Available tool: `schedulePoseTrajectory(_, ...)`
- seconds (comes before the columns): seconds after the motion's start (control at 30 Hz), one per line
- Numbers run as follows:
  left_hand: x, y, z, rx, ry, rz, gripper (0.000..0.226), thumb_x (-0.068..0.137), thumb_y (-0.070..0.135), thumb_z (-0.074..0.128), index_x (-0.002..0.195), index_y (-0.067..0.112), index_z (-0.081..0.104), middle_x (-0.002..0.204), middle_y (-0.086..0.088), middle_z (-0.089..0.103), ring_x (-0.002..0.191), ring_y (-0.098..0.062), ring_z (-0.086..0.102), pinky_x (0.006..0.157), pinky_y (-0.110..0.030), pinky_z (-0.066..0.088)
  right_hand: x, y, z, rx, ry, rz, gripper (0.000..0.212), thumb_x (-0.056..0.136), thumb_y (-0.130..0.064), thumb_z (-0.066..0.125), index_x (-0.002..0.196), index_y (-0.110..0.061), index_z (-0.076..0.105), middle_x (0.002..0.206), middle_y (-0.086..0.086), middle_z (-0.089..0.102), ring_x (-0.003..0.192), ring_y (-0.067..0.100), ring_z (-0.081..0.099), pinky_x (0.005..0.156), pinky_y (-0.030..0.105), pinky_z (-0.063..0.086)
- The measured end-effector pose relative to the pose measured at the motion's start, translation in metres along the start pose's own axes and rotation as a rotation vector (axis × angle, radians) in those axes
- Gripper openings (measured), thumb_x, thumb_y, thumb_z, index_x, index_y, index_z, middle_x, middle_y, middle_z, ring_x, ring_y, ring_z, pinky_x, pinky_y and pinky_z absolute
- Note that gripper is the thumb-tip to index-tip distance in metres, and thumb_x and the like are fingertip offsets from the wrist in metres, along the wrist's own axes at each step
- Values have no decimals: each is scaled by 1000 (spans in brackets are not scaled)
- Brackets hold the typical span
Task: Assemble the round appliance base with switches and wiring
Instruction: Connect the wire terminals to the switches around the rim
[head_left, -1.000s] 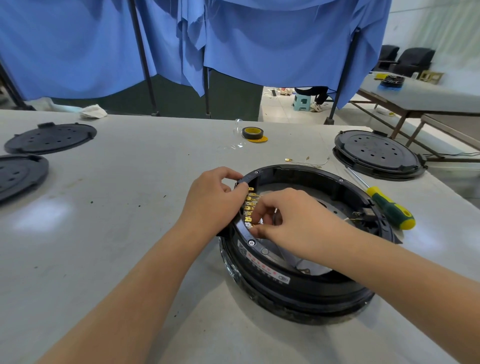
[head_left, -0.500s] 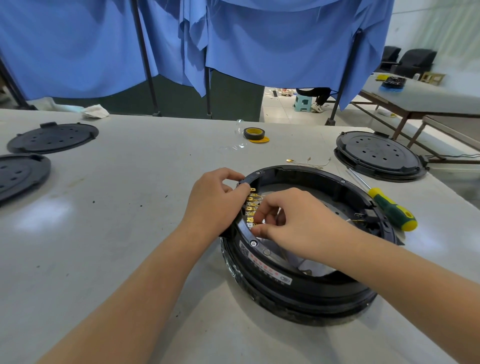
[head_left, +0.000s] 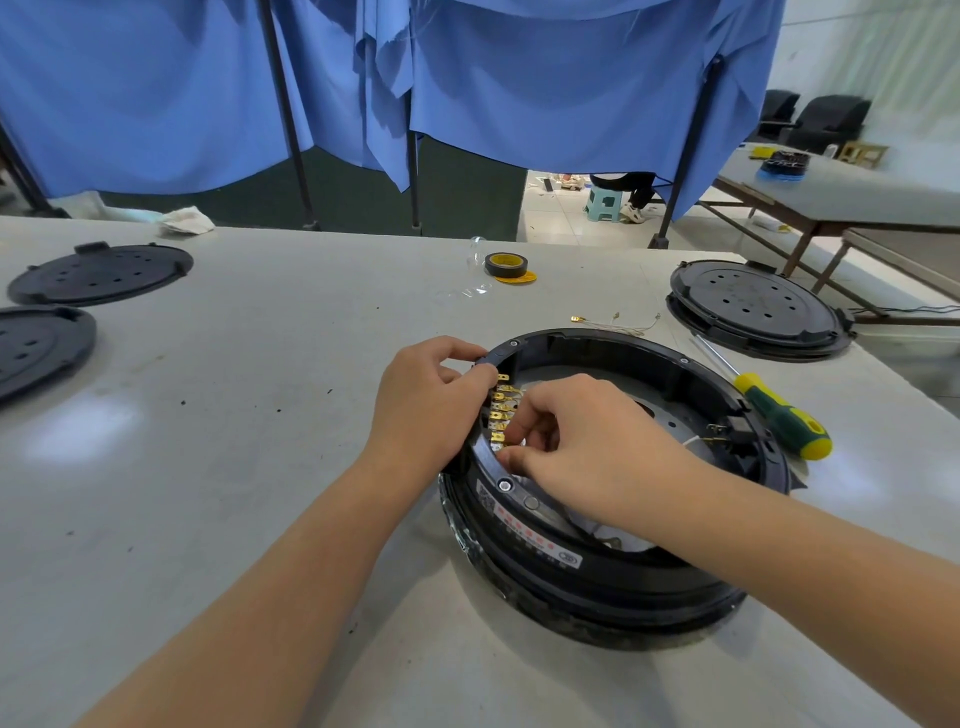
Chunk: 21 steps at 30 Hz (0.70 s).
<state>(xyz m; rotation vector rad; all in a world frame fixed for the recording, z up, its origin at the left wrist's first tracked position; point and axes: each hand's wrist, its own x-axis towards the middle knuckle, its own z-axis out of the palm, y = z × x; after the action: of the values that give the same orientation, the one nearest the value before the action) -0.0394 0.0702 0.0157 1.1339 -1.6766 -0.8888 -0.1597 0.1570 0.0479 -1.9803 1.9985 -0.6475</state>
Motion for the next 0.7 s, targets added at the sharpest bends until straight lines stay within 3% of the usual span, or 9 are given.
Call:
schedulePoseTrajectory(0.57,1,0,2,12,28,-18,9,81,21,67,87,25,72,53,3,67,48,-7,60,53,-25,49,2,-1,1,-16,-6,-9,26,78,-36,72,61,-30,52,63,-12,56,62,1,51,54,20,34)
schedulePoseTrajectory(0.7,1,0,2,20,32,-16,8,80,22,67,85,25,72,54,-1,67,50,-14,61,55,-28,49,2,0,2,-10,-8,-15,28,78,-36,72,61,-31,51,64,-12,56,63,1,52,55,22,36)
